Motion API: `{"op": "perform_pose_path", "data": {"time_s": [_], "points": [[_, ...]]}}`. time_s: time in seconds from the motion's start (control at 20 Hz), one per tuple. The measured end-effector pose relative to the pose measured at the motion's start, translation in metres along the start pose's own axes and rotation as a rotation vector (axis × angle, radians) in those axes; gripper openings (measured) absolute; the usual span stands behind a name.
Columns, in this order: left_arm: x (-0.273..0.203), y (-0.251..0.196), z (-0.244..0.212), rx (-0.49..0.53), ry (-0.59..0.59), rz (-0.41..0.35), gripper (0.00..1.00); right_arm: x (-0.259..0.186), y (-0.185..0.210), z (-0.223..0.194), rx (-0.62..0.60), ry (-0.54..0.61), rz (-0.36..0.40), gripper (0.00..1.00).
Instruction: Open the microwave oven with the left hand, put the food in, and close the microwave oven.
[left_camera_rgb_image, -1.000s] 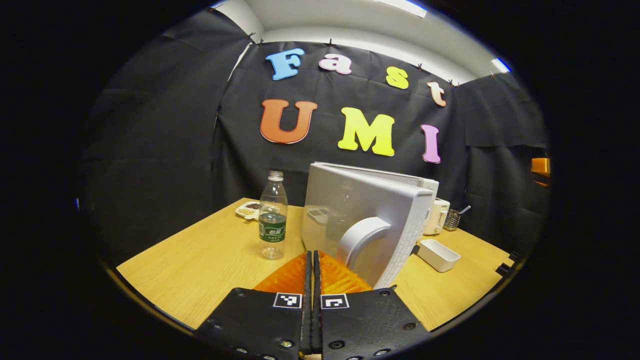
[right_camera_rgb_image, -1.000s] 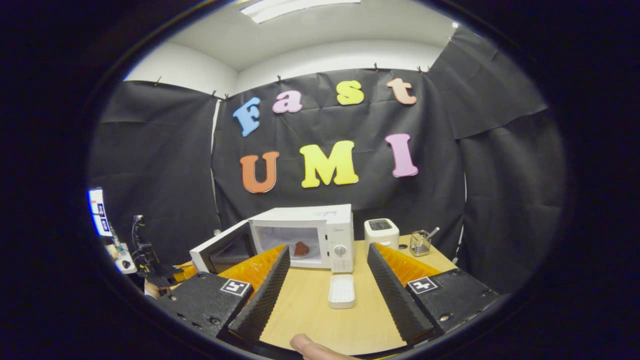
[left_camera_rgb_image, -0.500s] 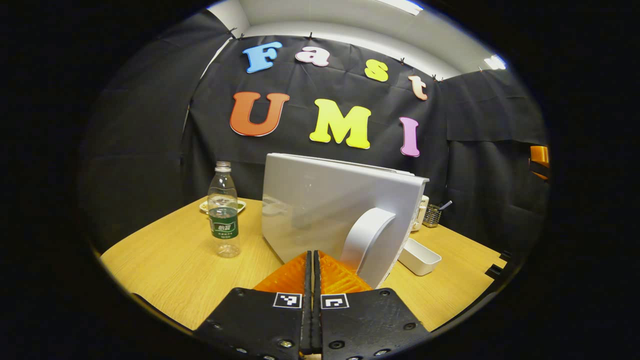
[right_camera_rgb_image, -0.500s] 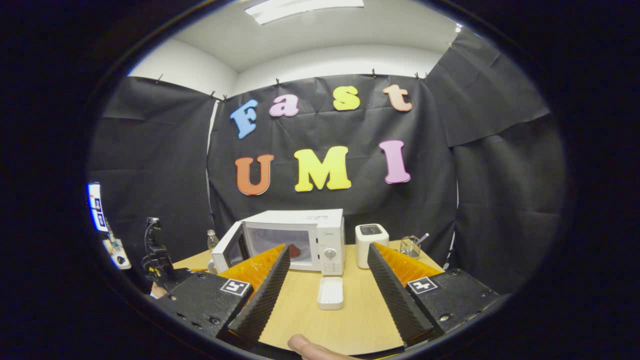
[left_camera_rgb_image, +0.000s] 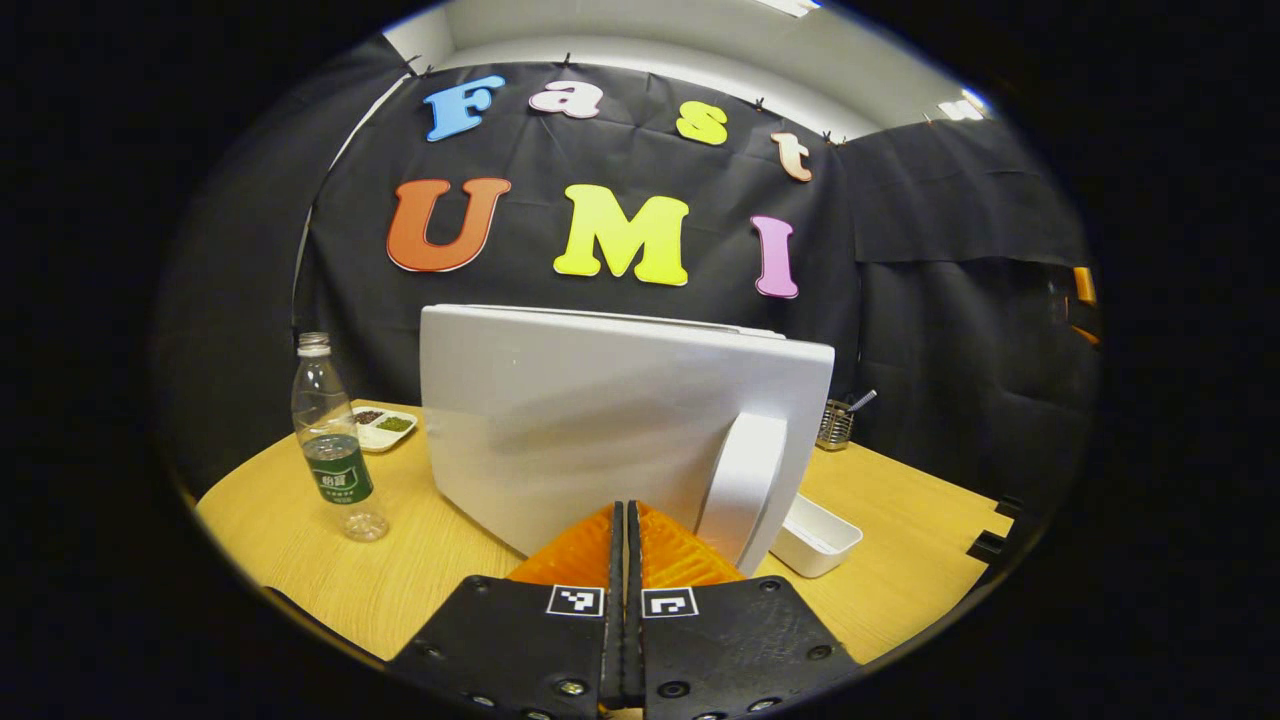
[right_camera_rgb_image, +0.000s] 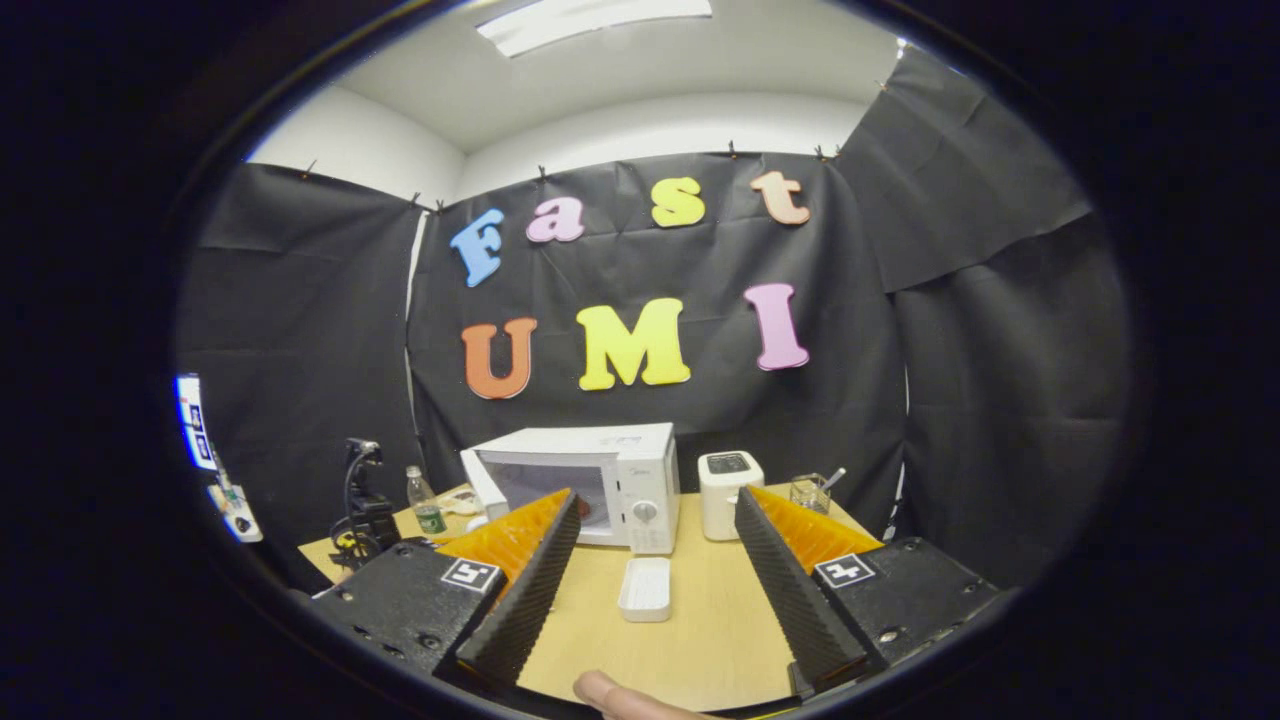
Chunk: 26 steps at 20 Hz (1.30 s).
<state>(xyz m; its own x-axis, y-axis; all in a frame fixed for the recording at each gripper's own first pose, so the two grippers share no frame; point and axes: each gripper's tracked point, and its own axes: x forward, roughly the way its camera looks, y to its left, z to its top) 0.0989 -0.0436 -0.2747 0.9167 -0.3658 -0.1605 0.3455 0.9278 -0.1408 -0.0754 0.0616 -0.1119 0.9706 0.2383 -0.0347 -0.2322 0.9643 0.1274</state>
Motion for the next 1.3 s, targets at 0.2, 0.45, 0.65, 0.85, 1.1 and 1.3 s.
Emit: {"op": "perform_pose_path", "data": {"time_s": [0.2, 0.45, 0.65, 0.85, 1.1, 1.3], "points": [[0.029, -0.018, 0.011, 0.028, -0.009, -0.016, 0.00, 0.004, -0.017, -0.002, 0.017, 0.004, -0.020, 0.87], [0.069, -0.039, 0.010, 0.033, 0.007, -0.025, 0.00, 0.016, -0.035, -0.010, 0.028, 0.025, -0.027, 0.87], [0.102, -0.044, 0.011, 0.021, 0.016, -0.008, 0.00, 0.029, -0.061, -0.013, 0.018, 0.021, -0.063, 0.99], [0.127, -0.044, 0.012, 0.005, 0.029, 0.008, 0.00, 0.038, -0.089, -0.016, 0.034, 0.007, -0.107, 0.99], [0.162, -0.037, 0.019, 0.004, 0.027, 0.052, 0.00, 0.040, -0.101, -0.018, 0.012, 0.002, -0.122, 0.99], [0.183, -0.038, 0.026, 0.002, 0.028, 0.097, 0.00, 0.028, -0.108, 0.003, -0.075, -0.040, -0.180, 0.99]]}}
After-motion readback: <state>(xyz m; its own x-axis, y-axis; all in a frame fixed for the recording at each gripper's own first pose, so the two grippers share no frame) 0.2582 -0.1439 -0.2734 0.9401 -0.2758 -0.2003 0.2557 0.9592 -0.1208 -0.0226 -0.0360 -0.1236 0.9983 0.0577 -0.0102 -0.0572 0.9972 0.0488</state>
